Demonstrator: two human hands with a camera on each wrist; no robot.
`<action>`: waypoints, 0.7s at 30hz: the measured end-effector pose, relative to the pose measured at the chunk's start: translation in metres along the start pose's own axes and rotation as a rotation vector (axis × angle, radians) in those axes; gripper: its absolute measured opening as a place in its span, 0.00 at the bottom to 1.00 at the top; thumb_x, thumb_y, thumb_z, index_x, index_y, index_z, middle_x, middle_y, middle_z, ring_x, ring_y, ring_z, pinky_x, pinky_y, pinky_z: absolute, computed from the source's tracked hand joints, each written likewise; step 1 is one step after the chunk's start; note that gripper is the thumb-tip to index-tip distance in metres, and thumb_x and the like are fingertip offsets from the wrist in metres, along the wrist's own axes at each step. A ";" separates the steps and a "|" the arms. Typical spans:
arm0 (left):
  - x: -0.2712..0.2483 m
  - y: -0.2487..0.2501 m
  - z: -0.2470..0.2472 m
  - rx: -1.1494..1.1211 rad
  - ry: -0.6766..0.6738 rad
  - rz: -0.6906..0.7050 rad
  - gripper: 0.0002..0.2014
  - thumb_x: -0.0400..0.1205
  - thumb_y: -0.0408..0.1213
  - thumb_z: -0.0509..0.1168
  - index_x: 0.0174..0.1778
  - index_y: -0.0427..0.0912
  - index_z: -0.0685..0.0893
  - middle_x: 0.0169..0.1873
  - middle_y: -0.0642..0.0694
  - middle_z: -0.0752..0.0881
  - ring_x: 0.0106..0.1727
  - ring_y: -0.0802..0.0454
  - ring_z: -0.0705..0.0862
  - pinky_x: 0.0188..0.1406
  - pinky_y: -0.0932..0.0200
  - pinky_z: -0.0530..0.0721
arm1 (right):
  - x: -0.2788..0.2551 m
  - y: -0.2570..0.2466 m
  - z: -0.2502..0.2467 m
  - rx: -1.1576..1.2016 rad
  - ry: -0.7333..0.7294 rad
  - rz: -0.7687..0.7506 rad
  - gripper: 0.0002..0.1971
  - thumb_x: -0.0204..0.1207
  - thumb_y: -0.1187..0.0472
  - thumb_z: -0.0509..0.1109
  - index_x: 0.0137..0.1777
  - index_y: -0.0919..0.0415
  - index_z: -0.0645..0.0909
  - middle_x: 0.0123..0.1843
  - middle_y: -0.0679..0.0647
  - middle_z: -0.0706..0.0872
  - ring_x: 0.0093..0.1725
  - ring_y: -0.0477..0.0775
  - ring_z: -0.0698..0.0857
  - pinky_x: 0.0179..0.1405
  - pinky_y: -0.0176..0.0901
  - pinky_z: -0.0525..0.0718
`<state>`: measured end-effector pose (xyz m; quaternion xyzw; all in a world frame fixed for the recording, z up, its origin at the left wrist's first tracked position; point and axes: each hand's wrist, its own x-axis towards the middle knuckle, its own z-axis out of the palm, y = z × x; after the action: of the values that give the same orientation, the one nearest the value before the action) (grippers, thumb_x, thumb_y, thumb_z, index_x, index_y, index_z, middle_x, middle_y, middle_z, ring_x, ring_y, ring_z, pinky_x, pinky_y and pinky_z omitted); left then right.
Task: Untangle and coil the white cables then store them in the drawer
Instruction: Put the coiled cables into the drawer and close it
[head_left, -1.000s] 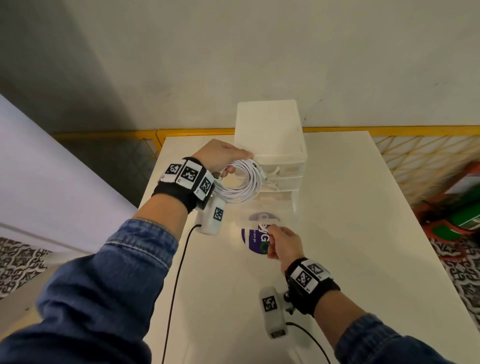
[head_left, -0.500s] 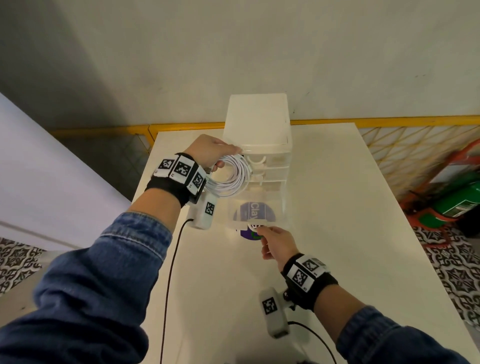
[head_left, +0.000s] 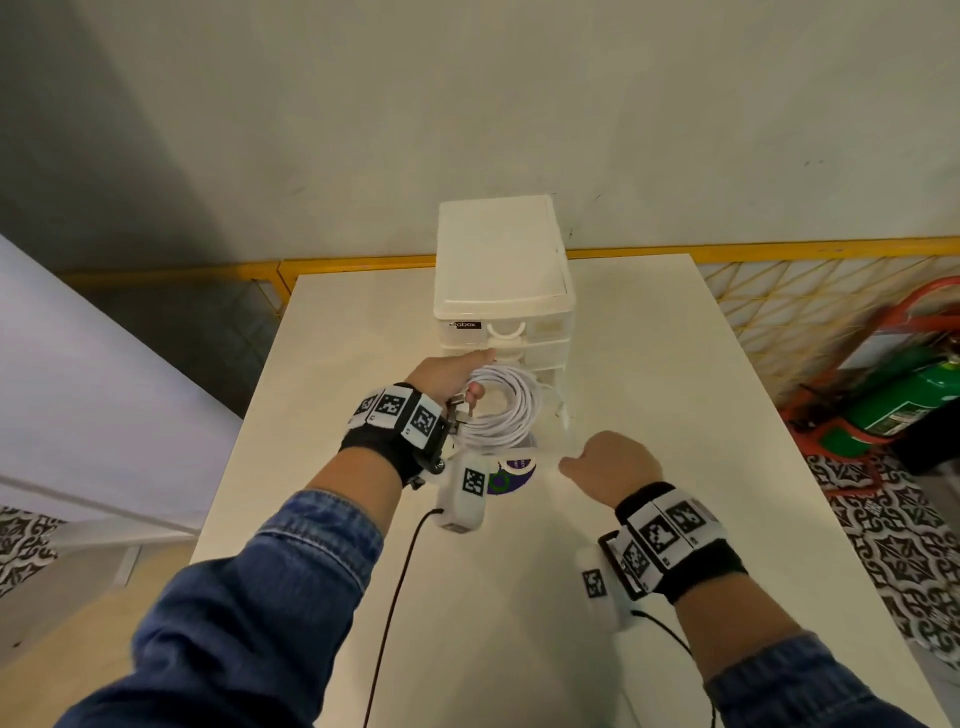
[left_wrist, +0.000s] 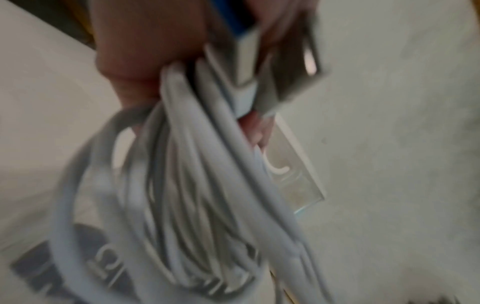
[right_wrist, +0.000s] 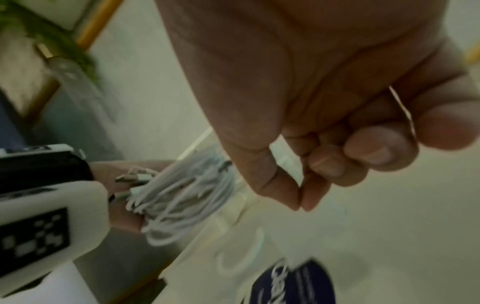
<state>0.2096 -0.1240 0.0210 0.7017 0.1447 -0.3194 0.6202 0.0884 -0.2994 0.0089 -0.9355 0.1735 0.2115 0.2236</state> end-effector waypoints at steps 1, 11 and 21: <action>0.006 -0.004 0.000 -0.016 0.027 -0.024 0.20 0.62 0.57 0.78 0.37 0.45 0.84 0.18 0.48 0.79 0.15 0.56 0.71 0.20 0.66 0.71 | 0.000 0.000 -0.006 -0.012 0.069 -0.005 0.14 0.74 0.51 0.62 0.37 0.62 0.75 0.38 0.56 0.79 0.41 0.60 0.79 0.40 0.43 0.73; 0.026 -0.028 0.019 -0.165 0.214 0.039 0.17 0.72 0.51 0.68 0.36 0.37 0.84 0.25 0.43 0.84 0.27 0.45 0.80 0.38 0.52 0.79 | 0.027 -0.014 0.014 0.304 0.213 -0.220 0.24 0.79 0.66 0.57 0.75 0.54 0.64 0.69 0.62 0.73 0.58 0.66 0.82 0.57 0.51 0.77; 0.022 -0.038 0.035 -0.346 0.123 0.085 0.22 0.85 0.49 0.58 0.33 0.39 0.84 0.17 0.46 0.81 0.18 0.51 0.77 0.27 0.59 0.80 | 0.039 -0.014 0.005 0.197 0.169 -0.278 0.33 0.74 0.70 0.57 0.79 0.55 0.55 0.63 0.64 0.71 0.53 0.71 0.81 0.52 0.53 0.78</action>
<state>0.1937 -0.1547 -0.0236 0.6082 0.2054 -0.2197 0.7346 0.1260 -0.2943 -0.0090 -0.9385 0.0808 0.0813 0.3256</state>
